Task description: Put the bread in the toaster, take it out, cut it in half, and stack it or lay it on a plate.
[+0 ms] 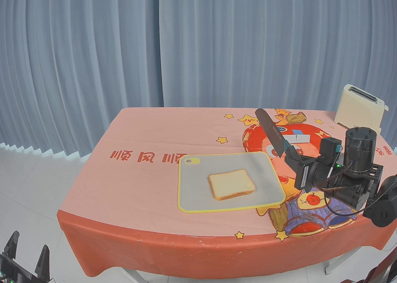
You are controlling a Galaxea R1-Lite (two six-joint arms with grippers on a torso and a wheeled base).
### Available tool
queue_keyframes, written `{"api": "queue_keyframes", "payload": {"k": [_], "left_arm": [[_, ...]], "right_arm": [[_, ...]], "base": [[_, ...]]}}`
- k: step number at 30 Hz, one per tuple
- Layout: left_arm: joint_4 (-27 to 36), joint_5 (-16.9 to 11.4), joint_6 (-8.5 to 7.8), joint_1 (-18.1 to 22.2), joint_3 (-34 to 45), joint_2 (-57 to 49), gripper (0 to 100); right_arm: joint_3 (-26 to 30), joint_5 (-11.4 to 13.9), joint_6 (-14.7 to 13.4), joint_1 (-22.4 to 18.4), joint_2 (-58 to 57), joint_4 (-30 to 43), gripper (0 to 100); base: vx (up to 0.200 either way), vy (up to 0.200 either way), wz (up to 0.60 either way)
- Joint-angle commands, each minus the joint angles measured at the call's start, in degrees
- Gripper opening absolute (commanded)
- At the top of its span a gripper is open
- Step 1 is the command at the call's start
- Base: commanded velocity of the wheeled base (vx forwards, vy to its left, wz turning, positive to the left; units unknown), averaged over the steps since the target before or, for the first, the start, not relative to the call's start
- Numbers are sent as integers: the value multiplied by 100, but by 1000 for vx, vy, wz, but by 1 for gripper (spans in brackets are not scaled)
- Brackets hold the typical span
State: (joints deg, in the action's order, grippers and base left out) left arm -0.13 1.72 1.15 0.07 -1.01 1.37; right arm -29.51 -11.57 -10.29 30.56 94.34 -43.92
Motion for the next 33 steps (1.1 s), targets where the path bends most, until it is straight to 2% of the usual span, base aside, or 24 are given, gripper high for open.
{"api": "queue_keyframes", "payload": {"k": [1,30,33], "left_arm": [[-4,4,0,1,101,4,100],[-4,-5,-27,1,101,4,100],[5,-5,-18,1,101,4,100]], "right_arm": [[-2,-21,1,11,-4,-11,0],[16,-47,1,143,-197,15,0],[69,-47,1,292,-267,15,0]], "base": [[0,0,0],[0,0,0],[0,0,0]]}}
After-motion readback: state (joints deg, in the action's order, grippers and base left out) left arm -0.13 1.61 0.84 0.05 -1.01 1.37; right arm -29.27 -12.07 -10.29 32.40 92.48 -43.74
